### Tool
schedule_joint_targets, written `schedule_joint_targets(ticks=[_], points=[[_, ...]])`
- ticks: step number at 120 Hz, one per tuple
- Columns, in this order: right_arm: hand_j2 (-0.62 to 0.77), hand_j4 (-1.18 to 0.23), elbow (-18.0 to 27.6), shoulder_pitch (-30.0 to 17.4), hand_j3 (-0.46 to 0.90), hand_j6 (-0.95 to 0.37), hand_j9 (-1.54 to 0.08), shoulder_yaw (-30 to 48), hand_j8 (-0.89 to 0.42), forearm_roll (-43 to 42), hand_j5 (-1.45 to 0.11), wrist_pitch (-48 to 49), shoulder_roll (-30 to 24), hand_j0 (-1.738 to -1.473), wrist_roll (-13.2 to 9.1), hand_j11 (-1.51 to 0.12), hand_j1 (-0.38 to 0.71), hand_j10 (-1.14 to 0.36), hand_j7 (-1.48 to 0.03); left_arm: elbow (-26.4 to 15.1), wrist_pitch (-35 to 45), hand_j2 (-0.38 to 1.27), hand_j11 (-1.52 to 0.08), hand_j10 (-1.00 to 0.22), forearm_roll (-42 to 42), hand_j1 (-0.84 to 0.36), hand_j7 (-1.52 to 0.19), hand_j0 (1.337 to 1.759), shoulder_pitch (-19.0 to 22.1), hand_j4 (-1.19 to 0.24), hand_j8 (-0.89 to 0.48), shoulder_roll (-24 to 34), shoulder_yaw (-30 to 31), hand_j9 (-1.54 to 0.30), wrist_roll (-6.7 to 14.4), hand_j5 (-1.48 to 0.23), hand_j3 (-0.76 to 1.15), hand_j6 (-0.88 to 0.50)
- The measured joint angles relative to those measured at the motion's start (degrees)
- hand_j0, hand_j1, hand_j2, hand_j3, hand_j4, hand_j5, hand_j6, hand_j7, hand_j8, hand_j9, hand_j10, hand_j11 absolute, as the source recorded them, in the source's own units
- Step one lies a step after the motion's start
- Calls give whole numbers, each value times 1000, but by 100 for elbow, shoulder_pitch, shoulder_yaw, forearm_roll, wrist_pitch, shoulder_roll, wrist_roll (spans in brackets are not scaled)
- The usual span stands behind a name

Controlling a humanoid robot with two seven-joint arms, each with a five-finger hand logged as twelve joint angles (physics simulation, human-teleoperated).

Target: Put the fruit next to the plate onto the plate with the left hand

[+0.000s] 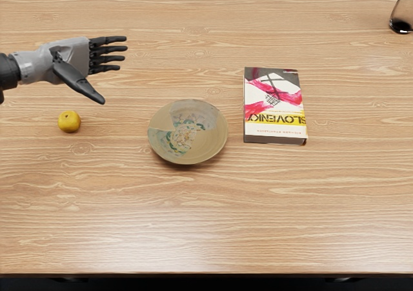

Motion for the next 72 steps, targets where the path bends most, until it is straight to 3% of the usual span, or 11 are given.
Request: schedule_joint_targets(ticks=[33,53,72], points=[[1,-1,1,1,0,-2,0,0,-1,5,0,-14,0,-1658,1,0,-349,-1,0,4,0,4,-21,-16,28,331,-21,1658,-72,-17,-17,175,-1,-21,37,-21,0,-17],[1,-1,1,-1,0,-2,0,1,-1,4,0,0,0,-1658,1,0,-349,-1,0,-1,-1,4,-21,-16,224,331,-21,1658,-432,-17,-17,398,-2,-21,789,-21,0,-17],[1,-1,0,-1,0,-2,0,0,-1,5,0,3,0,-1658,1,0,-349,-1,0,-4,-1,4,-21,-17,648,331,-21,1658,-817,-17,-17,462,2,-21,1192,-21,0,-18]])
